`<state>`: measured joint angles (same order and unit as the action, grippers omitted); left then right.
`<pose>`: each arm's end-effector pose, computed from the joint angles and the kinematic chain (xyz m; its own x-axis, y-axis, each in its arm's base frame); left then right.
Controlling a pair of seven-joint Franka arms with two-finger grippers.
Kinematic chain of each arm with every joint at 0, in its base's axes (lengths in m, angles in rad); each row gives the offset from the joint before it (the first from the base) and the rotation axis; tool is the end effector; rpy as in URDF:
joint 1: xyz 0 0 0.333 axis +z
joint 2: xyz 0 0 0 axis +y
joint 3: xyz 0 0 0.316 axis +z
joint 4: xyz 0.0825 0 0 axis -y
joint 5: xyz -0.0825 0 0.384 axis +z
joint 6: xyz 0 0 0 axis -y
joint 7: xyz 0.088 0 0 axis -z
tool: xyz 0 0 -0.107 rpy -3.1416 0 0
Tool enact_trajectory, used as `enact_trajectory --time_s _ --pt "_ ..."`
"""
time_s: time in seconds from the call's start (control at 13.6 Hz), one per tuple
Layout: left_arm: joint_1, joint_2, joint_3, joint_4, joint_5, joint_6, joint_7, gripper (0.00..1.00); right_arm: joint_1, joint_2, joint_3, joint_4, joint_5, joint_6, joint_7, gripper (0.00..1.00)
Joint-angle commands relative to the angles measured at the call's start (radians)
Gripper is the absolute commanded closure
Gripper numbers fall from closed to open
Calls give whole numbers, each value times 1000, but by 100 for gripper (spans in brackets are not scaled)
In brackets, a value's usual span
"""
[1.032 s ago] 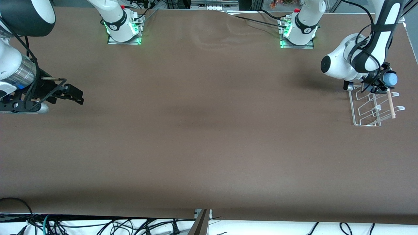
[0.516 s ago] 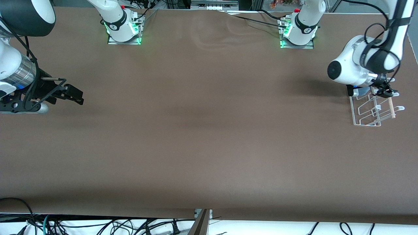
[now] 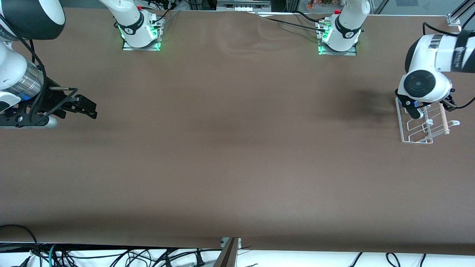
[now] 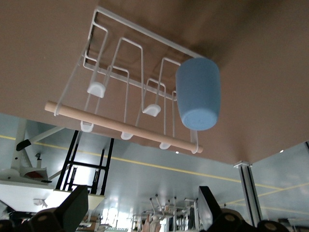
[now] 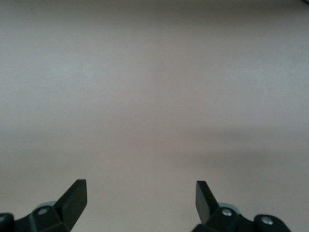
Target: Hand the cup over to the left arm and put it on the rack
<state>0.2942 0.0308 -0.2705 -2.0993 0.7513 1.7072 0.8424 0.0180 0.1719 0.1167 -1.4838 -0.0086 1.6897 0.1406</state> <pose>0.5095 0.0769 0.4003 0.3392 -0.6052 -0.7202 -0.8968 -0.4392 -0.0533 0.6116 0.0761 0.5766 0.9994 -0.0073 0.0332 -0.0068 -0.9998 -0.0162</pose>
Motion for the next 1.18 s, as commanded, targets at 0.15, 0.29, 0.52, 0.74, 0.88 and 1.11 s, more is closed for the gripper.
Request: enact_trajectory --time_s 0.15,0.29,0.52,0.74,0.88,1.11 --pt "-26 3 -9 230 -246 -47 -75 0 -12 -15 14 0 13 1 1 1" --pt "-20 3 -10 329 -437 -46 -115 0 -10 -14 14 2 13 2 -1 1" --pt "-32 3 -10 421 -518 -40 -202 0 -10 -15 14 2 13 2 2 1" --pt "-44 0 -3 476 -622 -60 -508 0 -10 -14 14 3 13 2 4 1" --pt "-53 -3 7 507 -716 -84 -754 0 -10 -15 14 3 13 8 2 1" --pt "-148 -3 118 538 -805 -119 -969 0 -10 -14 14 5 12 14 2 1"
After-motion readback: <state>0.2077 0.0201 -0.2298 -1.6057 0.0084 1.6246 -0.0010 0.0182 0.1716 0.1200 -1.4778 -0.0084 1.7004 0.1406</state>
